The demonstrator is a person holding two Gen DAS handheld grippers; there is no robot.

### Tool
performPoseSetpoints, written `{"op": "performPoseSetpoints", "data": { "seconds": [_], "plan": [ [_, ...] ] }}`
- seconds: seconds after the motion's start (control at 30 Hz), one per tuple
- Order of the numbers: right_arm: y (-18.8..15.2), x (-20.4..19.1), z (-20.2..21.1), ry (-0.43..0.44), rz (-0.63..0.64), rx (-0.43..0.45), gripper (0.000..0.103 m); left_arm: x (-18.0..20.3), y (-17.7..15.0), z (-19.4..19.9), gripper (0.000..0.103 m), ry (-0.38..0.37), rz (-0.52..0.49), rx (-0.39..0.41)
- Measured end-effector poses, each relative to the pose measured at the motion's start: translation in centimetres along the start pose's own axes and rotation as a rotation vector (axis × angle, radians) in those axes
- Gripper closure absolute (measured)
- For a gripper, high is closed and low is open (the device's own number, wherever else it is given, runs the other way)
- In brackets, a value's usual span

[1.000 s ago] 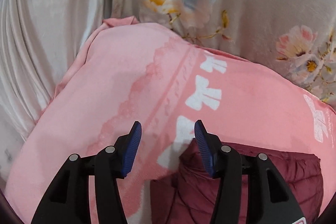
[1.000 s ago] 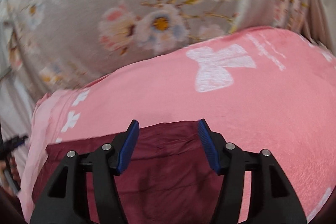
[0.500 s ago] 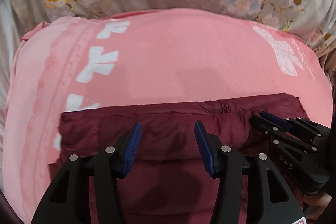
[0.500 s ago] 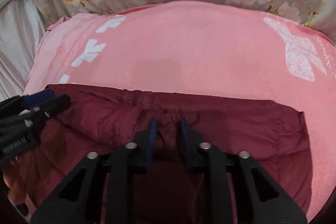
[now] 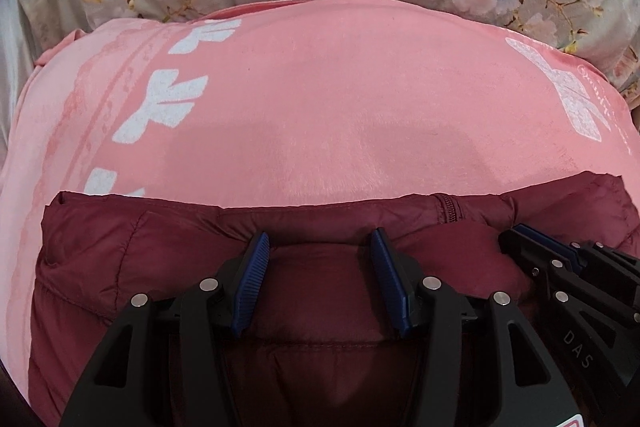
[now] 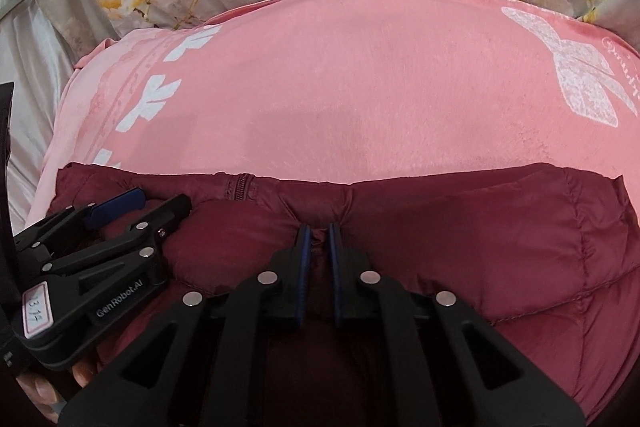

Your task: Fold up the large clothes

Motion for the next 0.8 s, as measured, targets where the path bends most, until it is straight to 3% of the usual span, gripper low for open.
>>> {"op": "performPoseSetpoints", "data": {
  "seconds": [0.27,0.8],
  "plan": [
    [-0.43,-0.45,-0.26,-0.062,0.056,0.053,0.096,0.24,0.04,-0.52,0.051,0.035,-0.022,0.015],
    [-0.16,0.10,0.35,-0.011,0.000,0.061,0.096,0.13,0.15,-0.54,0.051,0.039,-0.021,0.013]
  ]
}}
Point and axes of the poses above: each gripper's, at about its wrist camera, not at the fingertips, and z roughly against the way its jaws point, x to its right, y to its top, the point moved 7 cm from there along -z, roughly the way its jaws point, and after that the axes turned 14 degrees about -z, right-handed, at the moved point
